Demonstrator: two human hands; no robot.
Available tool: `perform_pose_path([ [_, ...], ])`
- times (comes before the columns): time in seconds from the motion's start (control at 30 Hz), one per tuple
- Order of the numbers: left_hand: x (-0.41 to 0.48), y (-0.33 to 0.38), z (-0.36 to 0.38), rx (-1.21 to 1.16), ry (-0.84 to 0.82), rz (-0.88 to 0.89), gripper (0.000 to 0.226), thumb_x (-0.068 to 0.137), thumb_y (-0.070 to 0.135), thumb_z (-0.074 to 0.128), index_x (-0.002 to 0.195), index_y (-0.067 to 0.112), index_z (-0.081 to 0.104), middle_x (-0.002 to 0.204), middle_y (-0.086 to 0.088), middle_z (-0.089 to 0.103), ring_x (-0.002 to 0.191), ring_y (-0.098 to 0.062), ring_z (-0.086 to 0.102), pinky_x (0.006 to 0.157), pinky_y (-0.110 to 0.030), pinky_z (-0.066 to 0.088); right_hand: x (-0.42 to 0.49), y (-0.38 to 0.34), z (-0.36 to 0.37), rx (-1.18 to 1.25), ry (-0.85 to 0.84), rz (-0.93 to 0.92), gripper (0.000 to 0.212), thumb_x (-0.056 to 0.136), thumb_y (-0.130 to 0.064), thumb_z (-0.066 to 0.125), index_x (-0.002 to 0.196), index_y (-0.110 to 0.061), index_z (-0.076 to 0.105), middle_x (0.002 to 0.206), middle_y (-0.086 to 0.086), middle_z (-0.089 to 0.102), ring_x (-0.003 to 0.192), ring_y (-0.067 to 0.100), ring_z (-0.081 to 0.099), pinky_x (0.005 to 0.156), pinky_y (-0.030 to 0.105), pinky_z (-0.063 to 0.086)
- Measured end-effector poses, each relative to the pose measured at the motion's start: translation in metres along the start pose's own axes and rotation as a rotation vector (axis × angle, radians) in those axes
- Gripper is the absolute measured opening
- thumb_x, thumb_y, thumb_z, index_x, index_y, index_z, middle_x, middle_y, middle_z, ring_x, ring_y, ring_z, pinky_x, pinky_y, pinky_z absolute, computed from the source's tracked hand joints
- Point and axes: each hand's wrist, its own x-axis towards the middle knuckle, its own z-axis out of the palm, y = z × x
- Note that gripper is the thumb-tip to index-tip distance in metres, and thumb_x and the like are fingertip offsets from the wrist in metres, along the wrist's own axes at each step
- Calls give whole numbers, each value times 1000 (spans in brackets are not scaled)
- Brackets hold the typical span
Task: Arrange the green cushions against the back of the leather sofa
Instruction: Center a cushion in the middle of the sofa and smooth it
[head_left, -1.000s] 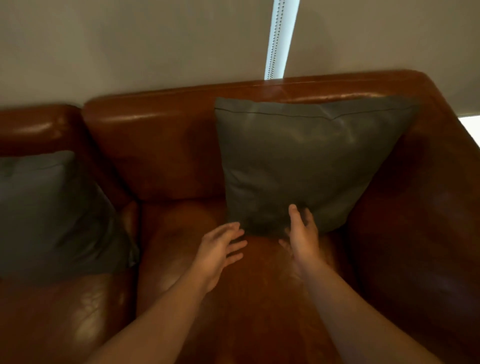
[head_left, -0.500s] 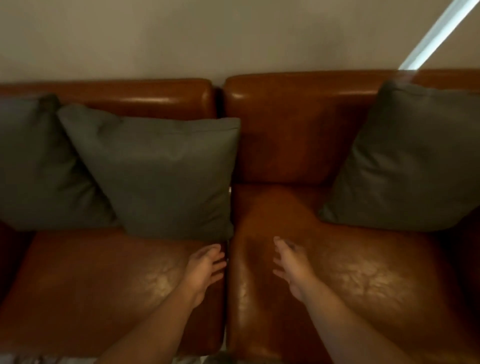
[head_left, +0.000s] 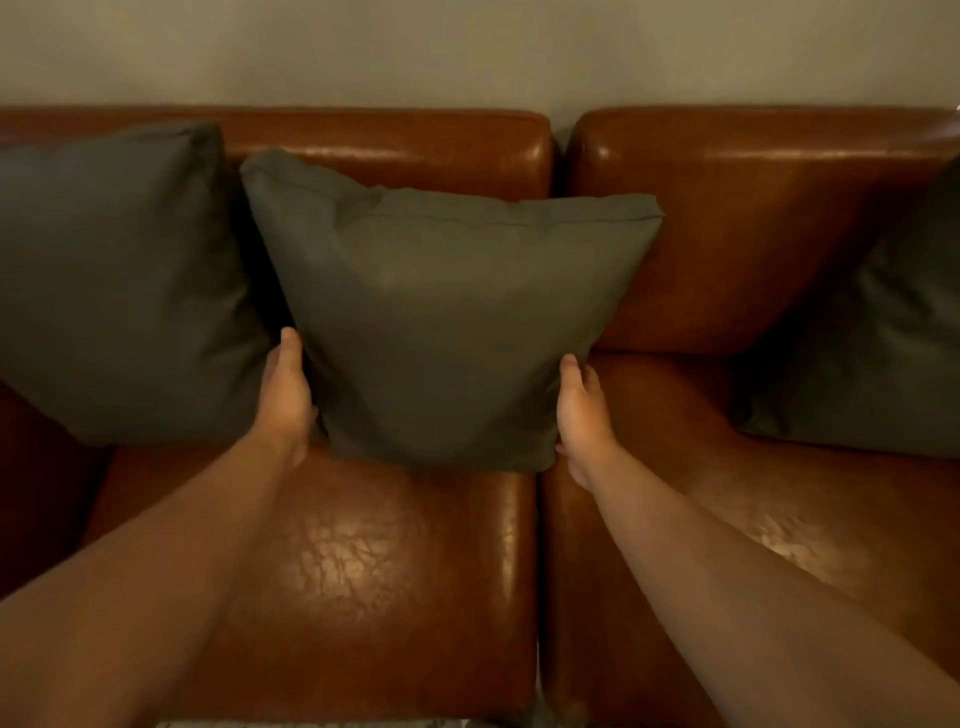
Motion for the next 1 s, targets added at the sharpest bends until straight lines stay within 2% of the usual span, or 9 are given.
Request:
perform_pose_path([
  [0.07,2,5,7,-11,-57,-39,72,90,77,39,150,38,41,147,20,47,129,-10,47,110,-43,35,5,3,4,75,-18,-37,69,96,-63,39,157,-45,11,163,-3,30,145,30,35,114,61,32],
  [0.13,2,1,10,-37,-119,-67,89,72,91,43,149,47,40,153,19,46,134,-14,48,107,-55,36,9,5,8,140,-32,-73,64,96,-61,42,154,-51,16,161,-6,33,144,27,37,113,62,32],
  [0.23,2,-8,20,-107,-139,-63,106,53,100,49,146,48,45,148,19,54,131,-11,52,107,-52,37,8,3,8,181,-40,-103,52,99,-56,41,150,-50,30,152,-11,42,135,20,43,109,56,37],
  [0.33,-7,-15,37,-215,-141,-26,107,51,96,58,143,43,51,142,17,61,130,-10,57,112,-46,41,5,-6,-5,203,-21,-130,48,100,-53,43,148,-48,37,132,-16,47,119,12,44,101,49,39],
  [0.5,-32,-17,75,-273,-184,-22,97,61,91,58,141,37,56,140,12,63,129,-14,59,114,-48,40,0,-32,-46,186,44,-213,46,100,-54,42,146,-47,42,125,-21,50,116,10,46,104,46,39],
  [0.6,-39,-10,105,-239,-238,8,102,56,93,60,142,38,54,141,14,62,128,-12,59,110,-45,44,4,-44,-76,193,102,-252,54,99,-57,42,150,-44,35,140,-19,47,126,11,45,109,49,37],
  [0.77,-42,-1,141,-87,-274,-3,59,90,76,40,145,57,35,146,21,46,139,-17,45,113,-61,35,21,-45,-104,164,126,-212,57,100,-58,37,154,-46,24,159,-10,33,143,20,36,115,58,30],
  [0.87,-40,-7,146,-18,-271,-13,61,95,69,38,153,54,23,152,16,40,143,-19,39,114,-64,32,24,-37,-110,137,96,-132,60,99,-62,36,154,-49,19,164,-8,26,149,27,28,113,67,28],
  [1.0,-48,-13,148,-48,-278,-27,63,91,76,39,150,57,28,145,23,46,140,-15,43,113,-64,34,19,-32,-113,171,101,-150,55,100,-60,36,153,-48,27,161,-9,32,147,27,32,111,69,30],
])
